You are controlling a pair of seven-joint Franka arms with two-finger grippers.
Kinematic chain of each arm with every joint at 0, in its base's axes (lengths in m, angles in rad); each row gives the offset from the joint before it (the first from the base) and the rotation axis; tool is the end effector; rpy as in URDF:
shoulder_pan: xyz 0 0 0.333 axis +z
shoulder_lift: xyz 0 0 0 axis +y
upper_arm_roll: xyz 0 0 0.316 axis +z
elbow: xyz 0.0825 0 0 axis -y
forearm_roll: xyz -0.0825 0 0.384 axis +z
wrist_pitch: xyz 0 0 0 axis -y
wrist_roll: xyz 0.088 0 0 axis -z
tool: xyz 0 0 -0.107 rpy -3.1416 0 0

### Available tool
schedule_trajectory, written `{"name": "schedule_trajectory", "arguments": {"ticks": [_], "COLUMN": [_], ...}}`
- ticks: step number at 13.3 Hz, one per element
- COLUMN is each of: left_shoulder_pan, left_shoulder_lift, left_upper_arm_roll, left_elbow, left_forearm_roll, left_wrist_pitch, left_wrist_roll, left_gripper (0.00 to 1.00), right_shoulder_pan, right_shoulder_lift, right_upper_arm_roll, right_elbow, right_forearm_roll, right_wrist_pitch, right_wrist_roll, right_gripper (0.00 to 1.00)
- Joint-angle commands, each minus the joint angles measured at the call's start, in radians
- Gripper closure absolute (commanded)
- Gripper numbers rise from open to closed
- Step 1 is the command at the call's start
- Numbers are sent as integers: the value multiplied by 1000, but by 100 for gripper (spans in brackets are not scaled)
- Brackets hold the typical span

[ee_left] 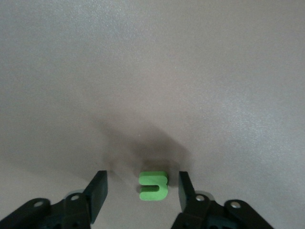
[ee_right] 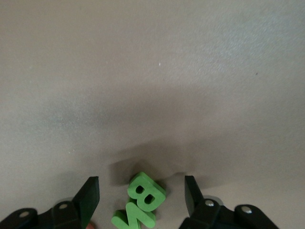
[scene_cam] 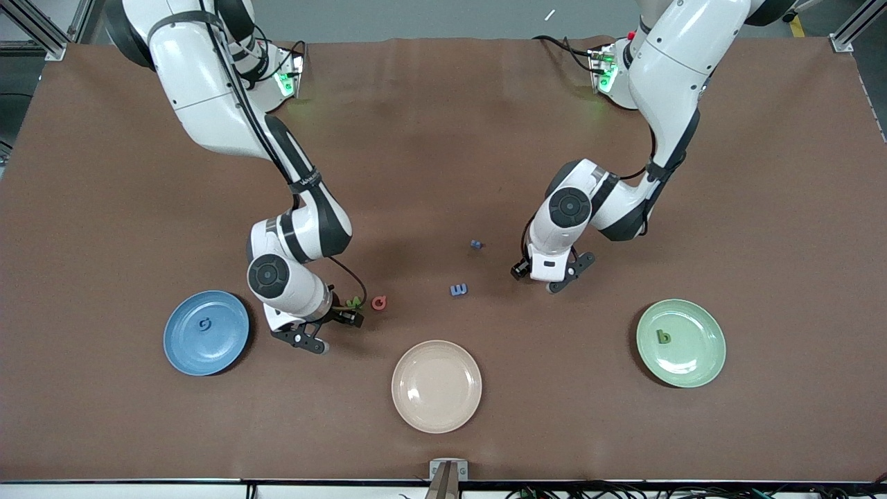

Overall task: Sort uppercase to blue plate, lowercase to green plate
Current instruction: 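Grasp the green c with the left gripper while the right gripper grasps N, then place the c on the green plate while the right gripper places N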

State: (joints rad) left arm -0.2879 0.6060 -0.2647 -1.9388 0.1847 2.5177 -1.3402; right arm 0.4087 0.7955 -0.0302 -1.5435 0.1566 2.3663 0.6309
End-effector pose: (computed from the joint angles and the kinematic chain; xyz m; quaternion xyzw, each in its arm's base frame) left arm 0.5293 -0.3228 0.1773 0.9422 0.3345 -0.0166 0.0130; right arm 0.6559 0.2663 0.1835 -0.9833 0.1756 0.0093 0.0461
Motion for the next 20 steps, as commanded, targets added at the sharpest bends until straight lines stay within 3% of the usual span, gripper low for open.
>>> {"name": "schedule_trajectory", "arguments": {"ticks": [1, 3, 6, 7, 9, 11, 14, 20], "left_shoulder_pan": [-17, -17, -14, -13, 1, 21, 90, 261], "left_shoulder_lift": [3, 9, 9, 9, 6, 0, -25, -54], "left_upper_arm_roll": [2, 2, 2, 4, 2, 5, 9, 9], "left_elbow": [-2, 0, 0, 0, 17, 37, 86, 146], "left_forearm_roll": [16, 16, 16, 16, 13, 9, 18, 18], "left_wrist_pitch": [18, 20, 23, 23, 23, 21, 15, -22], "left_wrist_roll": [-30, -30, -30, -31, -31, -25, -5, 346], "left_gripper": [40, 46, 55, 64, 100, 100, 100, 100], "right_shoulder_pan": [10, 16, 13, 13, 12, 1, -49, -230], "right_shoulder_lift": [-13, -13, -13, -13, -13, -18, -38, -93], "right_upper_arm_roll": [-8, -10, -13, -13, -14, -14, -19, -19], "right_elbow": [-29, -29, -30, -30, -30, -23, -6, 17], "right_forearm_roll": [14, 9, 8, 8, 8, 8, 0, -43], "right_wrist_pitch": [7, 4, 4, 4, 5, 4, -7, -129], "right_wrist_roll": [15, 13, 7, 7, 6, 3, -22, -457], "right_gripper": [26, 43, 58, 63, 76, 85, 85, 85]}}
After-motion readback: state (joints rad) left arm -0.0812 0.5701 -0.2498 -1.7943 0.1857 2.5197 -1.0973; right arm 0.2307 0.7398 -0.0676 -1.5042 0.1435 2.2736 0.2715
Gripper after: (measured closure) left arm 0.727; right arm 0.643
